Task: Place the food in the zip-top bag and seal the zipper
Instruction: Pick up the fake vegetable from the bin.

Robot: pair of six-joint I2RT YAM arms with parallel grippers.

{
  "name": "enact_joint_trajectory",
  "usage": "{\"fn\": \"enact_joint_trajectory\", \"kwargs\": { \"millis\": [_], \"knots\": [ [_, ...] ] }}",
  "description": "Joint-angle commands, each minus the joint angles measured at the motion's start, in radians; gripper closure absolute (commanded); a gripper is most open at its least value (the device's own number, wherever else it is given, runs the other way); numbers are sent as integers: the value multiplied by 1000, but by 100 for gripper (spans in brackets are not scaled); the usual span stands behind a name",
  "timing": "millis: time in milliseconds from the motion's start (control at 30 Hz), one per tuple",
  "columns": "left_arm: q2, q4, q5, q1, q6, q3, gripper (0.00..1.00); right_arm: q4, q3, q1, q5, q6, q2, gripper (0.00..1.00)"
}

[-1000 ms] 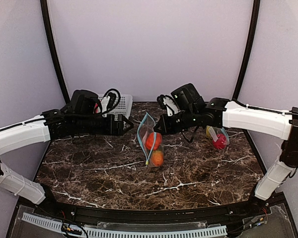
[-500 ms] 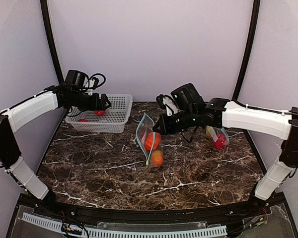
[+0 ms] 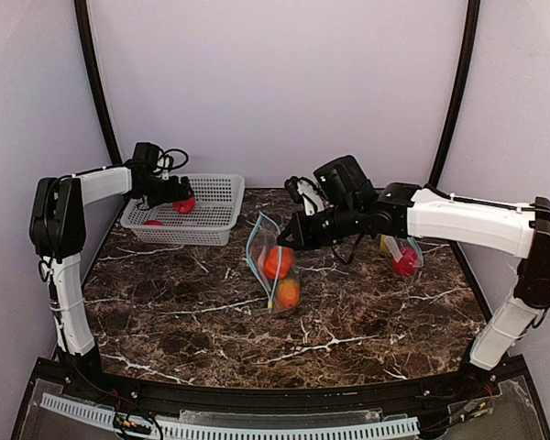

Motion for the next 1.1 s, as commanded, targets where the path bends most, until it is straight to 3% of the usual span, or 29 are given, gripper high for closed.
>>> {"fn": "enact_joint_trajectory", "kwargs": {
  "millis": [0,800,1067],
  "knots": [
    [72,13,-23,18,25,101,5,43,15,5,-28,6,27,100],
    [373,-157,-82,23,106,429,6,26,26,4,-40,17,37,100],
    [383,-163,-88,22,121,443,30,22,32,6,-43,15,44,100]
  ]
}}
